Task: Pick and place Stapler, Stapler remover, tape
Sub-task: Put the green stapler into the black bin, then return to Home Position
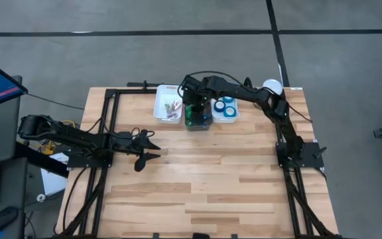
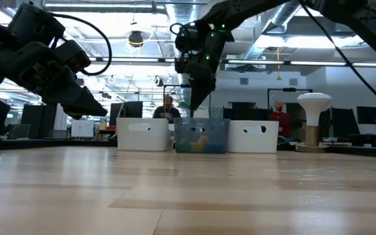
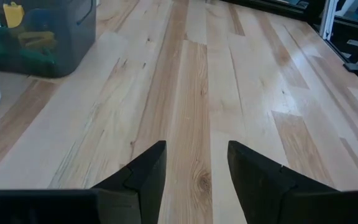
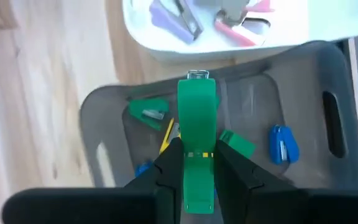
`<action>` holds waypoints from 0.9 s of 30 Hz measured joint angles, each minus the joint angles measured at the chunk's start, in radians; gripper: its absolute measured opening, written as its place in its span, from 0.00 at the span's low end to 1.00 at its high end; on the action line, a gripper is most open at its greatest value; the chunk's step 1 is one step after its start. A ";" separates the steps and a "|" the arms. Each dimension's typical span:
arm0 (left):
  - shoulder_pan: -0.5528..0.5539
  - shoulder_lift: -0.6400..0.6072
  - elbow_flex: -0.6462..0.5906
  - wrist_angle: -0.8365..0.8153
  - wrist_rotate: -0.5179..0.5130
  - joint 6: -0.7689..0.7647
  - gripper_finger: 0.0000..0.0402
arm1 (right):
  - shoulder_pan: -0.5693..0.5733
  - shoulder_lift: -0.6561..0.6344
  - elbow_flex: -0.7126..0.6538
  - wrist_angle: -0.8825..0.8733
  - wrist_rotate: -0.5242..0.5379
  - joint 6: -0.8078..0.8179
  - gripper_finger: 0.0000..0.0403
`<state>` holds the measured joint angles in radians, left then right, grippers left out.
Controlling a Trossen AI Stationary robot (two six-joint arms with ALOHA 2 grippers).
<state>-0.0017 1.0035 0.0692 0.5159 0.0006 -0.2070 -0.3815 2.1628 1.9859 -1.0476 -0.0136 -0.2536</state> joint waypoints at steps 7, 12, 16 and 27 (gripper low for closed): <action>0.000 0.000 0.000 0.000 0.000 0.000 0.41 | -0.028 0.001 -0.075 0.055 -0.055 0.017 0.14; 0.000 0.000 0.000 -0.003 0.000 0.000 0.41 | -0.034 0.002 -0.133 0.062 -0.067 0.034 0.14; 0.000 0.000 0.000 -0.003 0.000 0.000 0.41 | -0.025 0.003 -0.180 0.067 -0.067 0.034 0.14; 0.000 0.000 0.000 -0.003 0.000 0.000 0.41 | 0.003 0.003 -0.190 0.092 0.013 0.011 0.37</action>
<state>-0.0017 1.0035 0.0692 0.5129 0.0002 -0.2070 -0.3782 2.1654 1.7962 -0.9558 -0.0001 -0.2428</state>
